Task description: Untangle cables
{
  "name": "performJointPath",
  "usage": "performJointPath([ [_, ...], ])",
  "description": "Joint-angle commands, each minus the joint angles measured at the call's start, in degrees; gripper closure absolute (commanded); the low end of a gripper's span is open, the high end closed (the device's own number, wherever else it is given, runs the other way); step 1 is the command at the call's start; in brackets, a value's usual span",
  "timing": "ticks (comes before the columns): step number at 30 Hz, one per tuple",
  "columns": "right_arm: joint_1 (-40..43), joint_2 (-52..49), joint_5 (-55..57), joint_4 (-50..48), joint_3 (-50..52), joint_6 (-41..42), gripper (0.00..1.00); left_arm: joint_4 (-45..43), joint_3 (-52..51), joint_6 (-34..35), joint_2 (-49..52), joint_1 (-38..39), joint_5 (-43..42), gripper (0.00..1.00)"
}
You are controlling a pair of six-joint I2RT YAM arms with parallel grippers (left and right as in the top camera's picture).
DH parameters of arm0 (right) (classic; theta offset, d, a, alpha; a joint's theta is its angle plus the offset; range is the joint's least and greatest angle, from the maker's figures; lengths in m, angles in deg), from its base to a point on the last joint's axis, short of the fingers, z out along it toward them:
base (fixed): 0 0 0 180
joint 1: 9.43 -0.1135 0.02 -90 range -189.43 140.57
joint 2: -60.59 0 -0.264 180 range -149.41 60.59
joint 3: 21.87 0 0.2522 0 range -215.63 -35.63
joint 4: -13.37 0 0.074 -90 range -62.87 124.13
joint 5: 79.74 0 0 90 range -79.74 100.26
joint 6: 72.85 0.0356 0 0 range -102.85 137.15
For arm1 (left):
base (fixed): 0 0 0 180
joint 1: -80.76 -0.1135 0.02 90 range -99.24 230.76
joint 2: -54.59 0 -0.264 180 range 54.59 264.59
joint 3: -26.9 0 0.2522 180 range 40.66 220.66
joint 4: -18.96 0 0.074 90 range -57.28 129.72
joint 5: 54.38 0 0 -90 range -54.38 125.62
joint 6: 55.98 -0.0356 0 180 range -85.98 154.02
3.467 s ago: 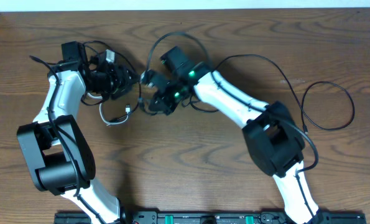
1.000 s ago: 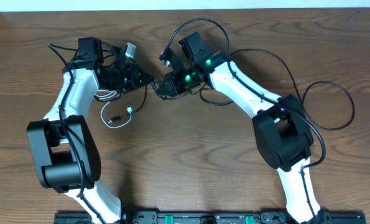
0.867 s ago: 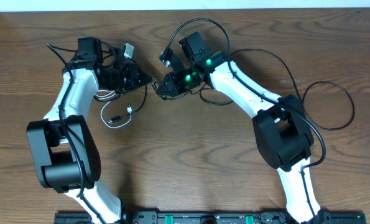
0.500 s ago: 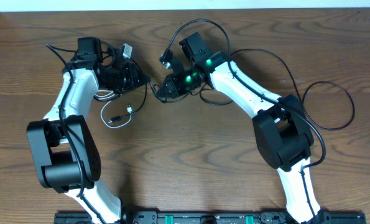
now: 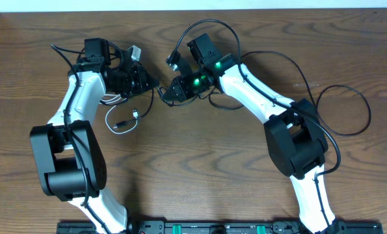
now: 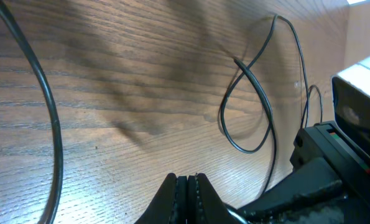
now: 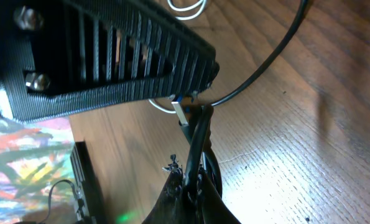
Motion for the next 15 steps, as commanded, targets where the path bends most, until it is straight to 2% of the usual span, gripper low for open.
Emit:
performJointPath([
  [1, 0.31, 2.05, 3.13, -0.7, -0.94, 3.28, 0.99, 0.17, 0.55, 0.55, -1.29, 0.39, 0.09, 0.92],
  [8, 1.44, 2.05, 6.38, -5.49, -0.96, 9.7, 0.99, 0.2, 0.55, 0.55, -1.27, 0.39, 0.09, 0.92],
  [15, 1.57, 2.05, 7.02, -10.19, -0.96, 12.26, 0.99, 0.17, 0.55, 1.79, -1.27, 0.39, 0.09, 0.92],
])
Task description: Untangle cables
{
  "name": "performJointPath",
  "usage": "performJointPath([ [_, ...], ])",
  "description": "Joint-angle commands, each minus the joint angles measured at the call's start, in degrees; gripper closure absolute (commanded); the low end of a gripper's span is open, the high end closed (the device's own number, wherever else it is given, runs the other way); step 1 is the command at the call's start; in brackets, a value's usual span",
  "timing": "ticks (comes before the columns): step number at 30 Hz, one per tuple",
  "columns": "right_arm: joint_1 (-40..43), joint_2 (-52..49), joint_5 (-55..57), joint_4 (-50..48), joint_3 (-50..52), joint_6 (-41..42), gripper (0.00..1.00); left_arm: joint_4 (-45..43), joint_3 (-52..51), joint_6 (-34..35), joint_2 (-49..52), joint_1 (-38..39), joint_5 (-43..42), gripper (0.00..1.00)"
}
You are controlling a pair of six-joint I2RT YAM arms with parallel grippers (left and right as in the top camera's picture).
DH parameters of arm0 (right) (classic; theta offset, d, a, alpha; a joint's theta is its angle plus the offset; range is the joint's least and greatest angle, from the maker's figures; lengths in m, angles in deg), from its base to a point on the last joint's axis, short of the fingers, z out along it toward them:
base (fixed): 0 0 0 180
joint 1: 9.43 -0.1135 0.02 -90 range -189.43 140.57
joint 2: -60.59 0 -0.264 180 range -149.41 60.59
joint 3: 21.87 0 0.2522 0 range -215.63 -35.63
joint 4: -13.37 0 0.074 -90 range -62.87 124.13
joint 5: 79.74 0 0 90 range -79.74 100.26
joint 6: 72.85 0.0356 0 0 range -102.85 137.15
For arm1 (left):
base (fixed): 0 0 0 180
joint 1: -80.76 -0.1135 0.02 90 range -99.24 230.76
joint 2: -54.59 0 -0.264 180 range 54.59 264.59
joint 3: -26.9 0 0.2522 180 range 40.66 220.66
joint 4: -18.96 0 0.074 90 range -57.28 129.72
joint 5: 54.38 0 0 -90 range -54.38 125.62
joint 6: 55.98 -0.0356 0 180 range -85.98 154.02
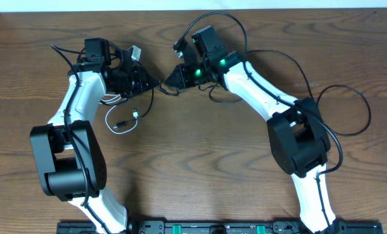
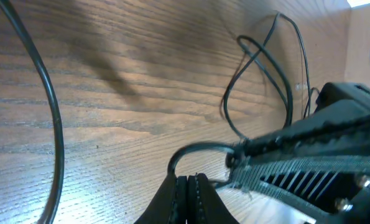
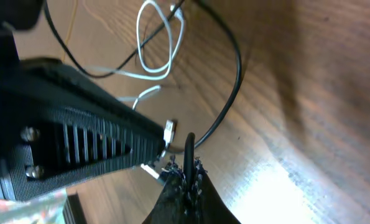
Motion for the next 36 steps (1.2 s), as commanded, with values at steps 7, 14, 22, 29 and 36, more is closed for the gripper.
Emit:
performJointPath([
  [7, -0.96, 2.05, 1.03, -2.45, -0.96, 3.23, 0.99, 0.2, 0.55, 0.87, -1.27, 0.31, -0.31, 0.92],
  [14, -1.57, 2.05, 0.81, -4.59, -0.96, 5.92, 0.99, 0.04, 0.55, 0.9, -1.27, 1.14, -0.28, 0.92],
  [22, -1.86, 2.05, -2.93, -5.97, -0.96, 3.06, 0.99, -0.79, 0.55, 0.92, -1.27, 2.29, 0.79, 0.92],
  [29, -1.46, 2.05, -3.69, -6.58, -0.96, 4.13, 0.99, -0.92, 0.55, 0.98, -1.27, 2.27, 2.03, 0.92],
  [36, -0.24, 2.05, -3.74, -5.88, -0.96, 10.4, 0.99, -0.87, 0.55, 8.74, -1.27, 2.27, 15.02, 0.85],
])
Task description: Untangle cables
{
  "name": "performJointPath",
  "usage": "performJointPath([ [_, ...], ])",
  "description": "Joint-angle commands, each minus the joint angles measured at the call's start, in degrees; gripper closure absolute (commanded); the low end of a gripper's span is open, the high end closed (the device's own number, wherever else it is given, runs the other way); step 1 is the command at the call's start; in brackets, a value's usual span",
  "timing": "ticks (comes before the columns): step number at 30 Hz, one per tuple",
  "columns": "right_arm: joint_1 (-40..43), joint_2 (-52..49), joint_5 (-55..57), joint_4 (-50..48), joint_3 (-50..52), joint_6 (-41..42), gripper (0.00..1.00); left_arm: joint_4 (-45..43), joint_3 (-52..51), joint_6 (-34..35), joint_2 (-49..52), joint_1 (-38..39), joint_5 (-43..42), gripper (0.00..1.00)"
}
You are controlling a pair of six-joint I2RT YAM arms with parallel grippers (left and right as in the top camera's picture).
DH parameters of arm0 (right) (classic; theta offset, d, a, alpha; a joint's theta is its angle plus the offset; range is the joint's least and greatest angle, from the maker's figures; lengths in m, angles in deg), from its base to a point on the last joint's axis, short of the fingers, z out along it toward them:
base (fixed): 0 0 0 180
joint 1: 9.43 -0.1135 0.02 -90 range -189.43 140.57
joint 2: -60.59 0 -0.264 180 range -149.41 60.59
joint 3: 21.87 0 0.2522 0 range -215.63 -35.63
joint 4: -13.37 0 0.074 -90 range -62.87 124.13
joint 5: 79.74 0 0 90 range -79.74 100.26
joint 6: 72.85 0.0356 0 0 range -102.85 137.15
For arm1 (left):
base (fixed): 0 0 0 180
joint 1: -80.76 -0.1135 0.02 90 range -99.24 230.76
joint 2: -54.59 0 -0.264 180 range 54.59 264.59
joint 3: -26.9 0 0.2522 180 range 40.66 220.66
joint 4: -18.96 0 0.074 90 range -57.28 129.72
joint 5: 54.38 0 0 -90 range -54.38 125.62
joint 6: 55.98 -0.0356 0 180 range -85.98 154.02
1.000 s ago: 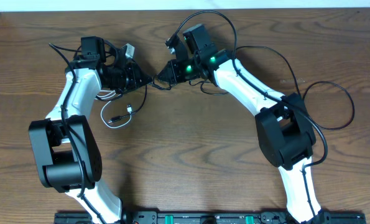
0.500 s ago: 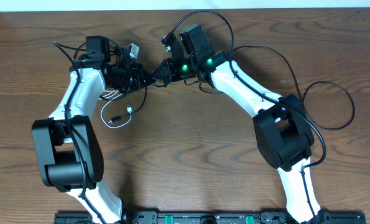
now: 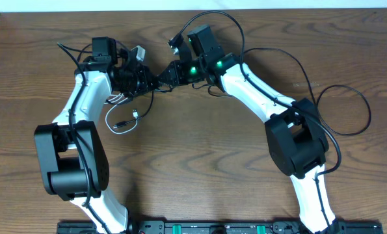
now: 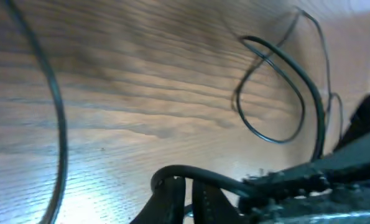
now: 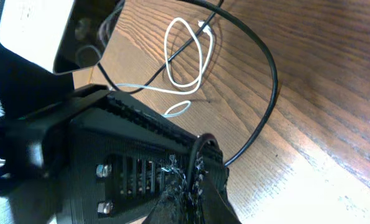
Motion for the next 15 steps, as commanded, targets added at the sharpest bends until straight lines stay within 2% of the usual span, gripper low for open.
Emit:
performJointPath([
  [1, 0.79, 2.05, -1.49, 0.92, -0.94, 1.79, 0.99, 0.28, 0.55, 5.77, -1.27, 0.04, 10.67, 0.85],
  [5, 1.22, 2.05, -1.51, 3.63, -0.92, 0.35, 0.99, 1.31, 0.5, 11.15, -1.27, 0.0, 18.4, 0.84],
  [7, 1.4, 2.05, -1.88, 4.13, -0.85, -0.35, 0.99, 1.46, 0.46, 11.96, -1.25, 0.0, 20.83, 0.79],
  [15, 1.51, 2.05, -9.44, 3.54, -0.85, -0.33, 0.99, 1.4, 0.22, 13.6, -1.25, -0.02, 18.62, 0.73],
])
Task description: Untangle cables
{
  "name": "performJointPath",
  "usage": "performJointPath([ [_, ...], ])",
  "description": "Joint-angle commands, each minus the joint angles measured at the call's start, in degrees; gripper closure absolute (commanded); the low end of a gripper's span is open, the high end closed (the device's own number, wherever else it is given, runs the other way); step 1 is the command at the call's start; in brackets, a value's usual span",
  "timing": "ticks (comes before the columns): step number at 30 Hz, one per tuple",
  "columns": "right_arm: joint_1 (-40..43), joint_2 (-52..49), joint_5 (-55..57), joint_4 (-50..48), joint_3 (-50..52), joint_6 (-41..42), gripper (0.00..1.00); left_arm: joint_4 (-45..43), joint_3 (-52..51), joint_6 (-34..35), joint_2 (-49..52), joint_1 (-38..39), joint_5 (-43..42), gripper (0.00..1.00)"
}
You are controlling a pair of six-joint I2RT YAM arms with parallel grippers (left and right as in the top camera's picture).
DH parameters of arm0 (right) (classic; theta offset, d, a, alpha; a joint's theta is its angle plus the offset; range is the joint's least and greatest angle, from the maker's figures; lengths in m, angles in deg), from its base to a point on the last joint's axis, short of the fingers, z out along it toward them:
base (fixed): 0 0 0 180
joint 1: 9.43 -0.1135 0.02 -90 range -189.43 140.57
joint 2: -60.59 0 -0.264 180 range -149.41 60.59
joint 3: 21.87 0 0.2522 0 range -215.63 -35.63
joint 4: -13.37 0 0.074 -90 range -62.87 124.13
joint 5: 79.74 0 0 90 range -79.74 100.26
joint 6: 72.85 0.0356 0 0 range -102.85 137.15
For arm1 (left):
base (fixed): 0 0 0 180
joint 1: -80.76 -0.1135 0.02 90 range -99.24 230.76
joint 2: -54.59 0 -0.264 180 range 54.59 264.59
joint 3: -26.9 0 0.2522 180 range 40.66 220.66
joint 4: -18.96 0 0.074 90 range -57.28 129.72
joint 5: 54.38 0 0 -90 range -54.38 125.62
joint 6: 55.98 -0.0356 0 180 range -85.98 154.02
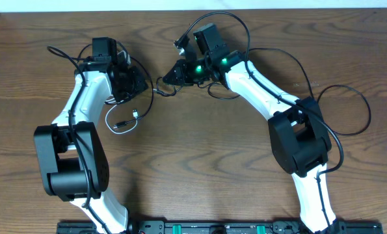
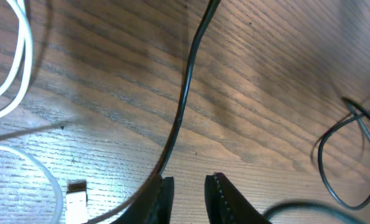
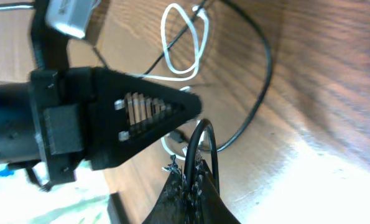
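Observation:
A black cable (image 2: 183, 106) runs down the wooden table and passes just outside the left finger of my left gripper (image 2: 189, 186), which stands open with nothing between its fingers. My right gripper (image 3: 189, 174) is shut on a loop of the black cable (image 3: 267, 68), held a little off the table. Overhead, the left gripper (image 1: 142, 86) and right gripper (image 1: 165, 78) point at each other with a small gap between them. A white cable (image 2: 29, 43) lies to the left, with its white plug (image 2: 77, 196) beside the left fingers.
White cable loops (image 3: 185, 43) lie on the table behind the left gripper. A long black cable arc (image 1: 349, 86) lies at the far right by the right arm's base. Another black loop (image 2: 346, 155) lies right of the left fingers.
My left gripper has opened and drawn back to the left, away from the right gripper. The right gripper, still shut on the black cable, has shifted slightly right.
Both grippers were shut, tip to tip at the table's middle back, the right one on the black cable. The right gripper then stood higher and farther back. Then the tips met, the cable's loop at the left fingers. Now the left is open and apart.

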Motion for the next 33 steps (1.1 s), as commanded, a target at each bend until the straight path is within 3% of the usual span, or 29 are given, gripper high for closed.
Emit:
performJointPath([
  [1, -0.04, 2.03, -6.08, -0.13, -0.85, -0.63, 0.99, 0.17, 0.22, 1.42, -0.83, -0.15, -0.52, 0.71],
  [2, -0.04, 2.03, -6.71, -0.17, -0.85, -0.63, 0.99, 0.13, 0.22, 0.81, -0.83, -0.15, -3.56, 0.67],
  [10, 0.68, 2.03, -9.42, 1.57, -0.79, -2.6, 0.99, -0.59, 0.22, -12.66, -0.83, -1.03, -20.52, 0.66],
  [22, 2.99, 2.03, -11.08, 1.55, -0.79, -2.54, 0.99, 0.98, 0.22, -15.56, -0.83, -1.14, -21.35, 0.66],
  [24, 3.41, 2.03, -11.93, 1.57, -0.79, -2.54, 0.99, 1.75, 0.22, -18.73, -0.83, -1.14, -23.23, 0.6],
  [33, 4.15, 2.03, -11.98, 1.57, -0.79, -2.58, 0.99, 2.99, 0.22, -21.86, -0.83, -1.14, -25.73, 0.58],
])
